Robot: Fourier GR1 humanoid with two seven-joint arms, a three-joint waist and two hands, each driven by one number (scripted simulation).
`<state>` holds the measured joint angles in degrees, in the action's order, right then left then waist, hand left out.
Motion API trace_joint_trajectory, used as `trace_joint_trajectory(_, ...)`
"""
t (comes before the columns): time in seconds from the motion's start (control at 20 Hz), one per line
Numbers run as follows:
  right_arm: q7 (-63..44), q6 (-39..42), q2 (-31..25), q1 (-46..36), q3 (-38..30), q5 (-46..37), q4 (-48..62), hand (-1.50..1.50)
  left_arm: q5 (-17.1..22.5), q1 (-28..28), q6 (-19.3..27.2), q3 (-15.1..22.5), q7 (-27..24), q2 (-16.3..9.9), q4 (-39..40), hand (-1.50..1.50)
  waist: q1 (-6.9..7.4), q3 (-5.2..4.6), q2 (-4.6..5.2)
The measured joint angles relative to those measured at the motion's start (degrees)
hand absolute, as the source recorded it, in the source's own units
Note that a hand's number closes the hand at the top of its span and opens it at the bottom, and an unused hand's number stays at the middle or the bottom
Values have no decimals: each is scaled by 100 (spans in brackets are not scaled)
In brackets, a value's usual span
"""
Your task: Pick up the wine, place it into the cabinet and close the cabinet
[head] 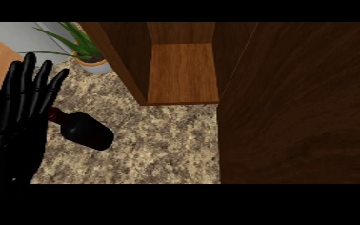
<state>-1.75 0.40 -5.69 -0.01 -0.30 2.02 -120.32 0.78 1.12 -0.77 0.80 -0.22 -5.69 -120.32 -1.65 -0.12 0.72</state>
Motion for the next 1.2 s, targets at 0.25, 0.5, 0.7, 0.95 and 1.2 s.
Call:
trace_joint_trajectory(0.25, 110, 114, 14, 324, 92, 15, -227, -150, -1143, 158, 1086, 280, 213, 370, 361, -150, 47, 16, -57)
trace_joint_trajectory(0.5, -263, 586, -106, 656, 523, 393, -533, -150, -1150, 203, 2695, 733, 677, 508, 606, -150, 31, 12, -75)
trace_joint_trajectory(0.7, -766, 750, -228, 922, 699, 665, -1121, -150, -1439, 640, 3996, 1509, 1187, 545, 829, -150, 28, 15, -84)
trace_joint_trajectory(0.95, -1302, 692, -239, 1028, 852, 669, -1675, -150, -2103, 1226, 5105, 2345, 2000, 561, 1042, -150, 90, 15, -86)
trace_joint_trajectory(1.2, -1769, 536, -153, 904, 1050, 547, -1915, -150, -2819, 1813, 5528, 2694, 2843, 562, 1180, -150, 127, 15, -86)
